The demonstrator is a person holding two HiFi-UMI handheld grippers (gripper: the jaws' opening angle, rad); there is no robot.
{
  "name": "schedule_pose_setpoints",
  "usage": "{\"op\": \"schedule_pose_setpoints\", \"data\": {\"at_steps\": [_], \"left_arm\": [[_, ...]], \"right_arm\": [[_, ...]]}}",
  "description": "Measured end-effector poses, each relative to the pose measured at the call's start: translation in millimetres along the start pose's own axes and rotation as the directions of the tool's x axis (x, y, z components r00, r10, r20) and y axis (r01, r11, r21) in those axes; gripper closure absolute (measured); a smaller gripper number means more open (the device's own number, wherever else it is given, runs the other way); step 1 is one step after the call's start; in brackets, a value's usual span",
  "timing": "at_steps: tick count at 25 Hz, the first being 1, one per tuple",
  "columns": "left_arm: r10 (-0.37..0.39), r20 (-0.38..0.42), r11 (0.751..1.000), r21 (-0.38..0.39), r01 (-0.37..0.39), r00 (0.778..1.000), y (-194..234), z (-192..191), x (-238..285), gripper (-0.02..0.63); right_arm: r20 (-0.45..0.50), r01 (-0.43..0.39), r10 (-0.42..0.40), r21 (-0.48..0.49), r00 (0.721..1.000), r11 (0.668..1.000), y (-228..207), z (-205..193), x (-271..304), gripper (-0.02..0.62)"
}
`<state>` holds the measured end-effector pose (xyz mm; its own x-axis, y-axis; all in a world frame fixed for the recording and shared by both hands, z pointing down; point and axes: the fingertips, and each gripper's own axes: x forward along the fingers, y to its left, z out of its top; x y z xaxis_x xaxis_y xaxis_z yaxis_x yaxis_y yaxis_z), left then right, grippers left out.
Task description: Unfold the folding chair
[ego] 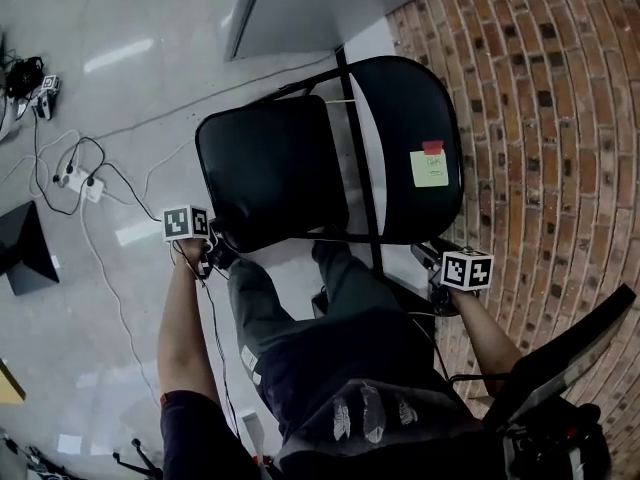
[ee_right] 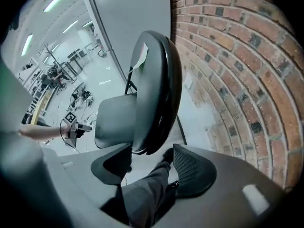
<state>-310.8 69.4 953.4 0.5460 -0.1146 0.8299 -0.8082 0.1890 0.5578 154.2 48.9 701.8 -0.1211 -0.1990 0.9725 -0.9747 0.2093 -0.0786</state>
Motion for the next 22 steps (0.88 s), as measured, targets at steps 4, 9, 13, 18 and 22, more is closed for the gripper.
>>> {"op": "schedule_pose_setpoints", "data": {"at_steps": [4,9,13,18,22], "left_arm": [[0.006,0.028,0.999,0.041,-0.007,1.000,-6.5,9.8,-23.5,0.232],[-0.006,0.046,1.000,0.003,0.006,0.999,-10.1,-10.2,-52.2,0.256],[0.015,0.047,1.000,-0.021,-0.014,0.999,-10.7,-26.0,-74.9,0.258],[0.053,0.095,0.997,-0.052,-0.048,0.994,-31.0,-24.3,-98.4,0.258],[0.080,0.104,0.996,-0.052,-0.075,0.991,-54.4,-20.0,-106.4,0.262]], "right_arm": [[0.030,0.003,-0.003,0.000,1.000,1.000,3.1,9.2,1.5,0.318],[0.033,0.007,-0.008,0.029,0.999,1.000,3.6,12.7,1.4,0.328],[0.047,-0.013,0.011,0.032,0.999,0.999,4.7,23.6,12.9,0.333],[0.031,-0.083,0.084,-0.034,0.996,0.996,5.7,26.1,23.3,0.370],[0.021,-0.163,0.165,-0.087,0.986,0.983,10.3,31.0,33.2,0.366]]}}
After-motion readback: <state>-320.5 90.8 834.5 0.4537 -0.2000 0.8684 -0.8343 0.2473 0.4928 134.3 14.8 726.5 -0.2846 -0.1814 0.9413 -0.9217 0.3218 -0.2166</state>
